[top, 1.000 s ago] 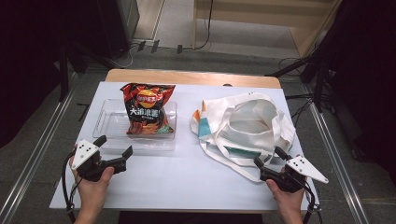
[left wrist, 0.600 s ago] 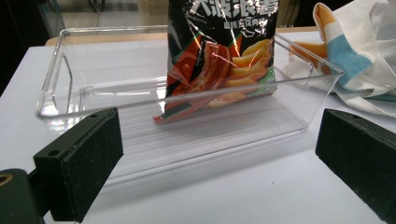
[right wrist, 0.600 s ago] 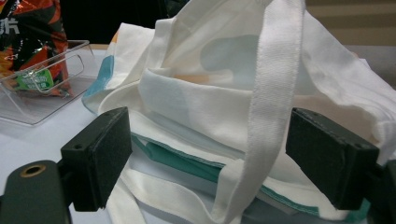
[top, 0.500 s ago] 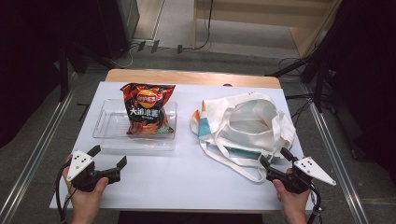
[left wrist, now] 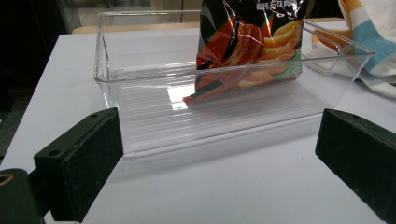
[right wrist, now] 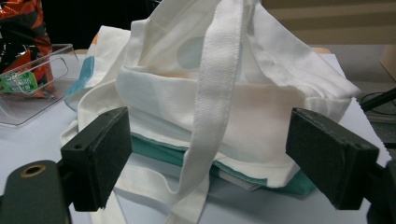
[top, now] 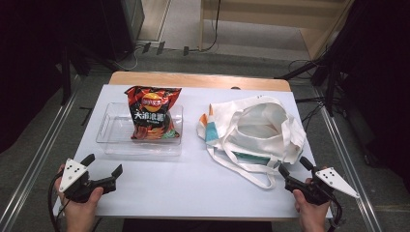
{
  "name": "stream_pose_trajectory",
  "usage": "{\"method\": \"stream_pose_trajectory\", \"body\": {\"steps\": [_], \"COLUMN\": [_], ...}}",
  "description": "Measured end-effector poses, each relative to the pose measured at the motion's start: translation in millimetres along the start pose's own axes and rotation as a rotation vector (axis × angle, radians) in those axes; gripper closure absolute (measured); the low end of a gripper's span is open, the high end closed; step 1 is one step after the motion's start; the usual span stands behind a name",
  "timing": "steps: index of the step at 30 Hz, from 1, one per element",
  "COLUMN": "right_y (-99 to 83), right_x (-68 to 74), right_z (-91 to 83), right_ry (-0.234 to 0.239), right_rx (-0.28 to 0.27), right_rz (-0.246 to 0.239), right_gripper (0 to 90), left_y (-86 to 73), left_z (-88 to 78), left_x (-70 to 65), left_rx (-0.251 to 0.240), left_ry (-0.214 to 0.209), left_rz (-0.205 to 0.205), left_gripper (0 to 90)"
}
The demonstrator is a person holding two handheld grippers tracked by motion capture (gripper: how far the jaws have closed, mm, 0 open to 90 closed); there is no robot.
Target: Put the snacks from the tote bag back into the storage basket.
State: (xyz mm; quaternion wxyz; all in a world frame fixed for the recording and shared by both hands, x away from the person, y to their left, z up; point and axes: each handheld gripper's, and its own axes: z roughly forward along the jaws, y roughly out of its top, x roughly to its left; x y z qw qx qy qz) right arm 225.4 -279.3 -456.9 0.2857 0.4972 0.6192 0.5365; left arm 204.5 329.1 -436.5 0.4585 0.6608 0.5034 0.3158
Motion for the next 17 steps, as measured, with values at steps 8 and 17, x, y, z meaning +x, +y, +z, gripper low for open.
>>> {"method": "stream_pose_trajectory", "body": {"steps": [8,17], "right_y": [-1.7,-2.4], "right_x": [-4.8,-5.9], "right_z": [-1.6,-2.6], "right_ry": [-0.008,-0.017], "right_rx": [-0.001,-0.002], "right_rz": [0.001,0.012], "right_gripper": [15.1,15.2], "left_y": [-1.1,-1.7], "left_z": [2.3,3.4], "left_x": [1.1,5.1], "left_rx": [0.015,0.025], "left_ry": [0.006,0.012], "left_rz": [0.011,-0.007], "left_gripper": [1.2,1.2]}}
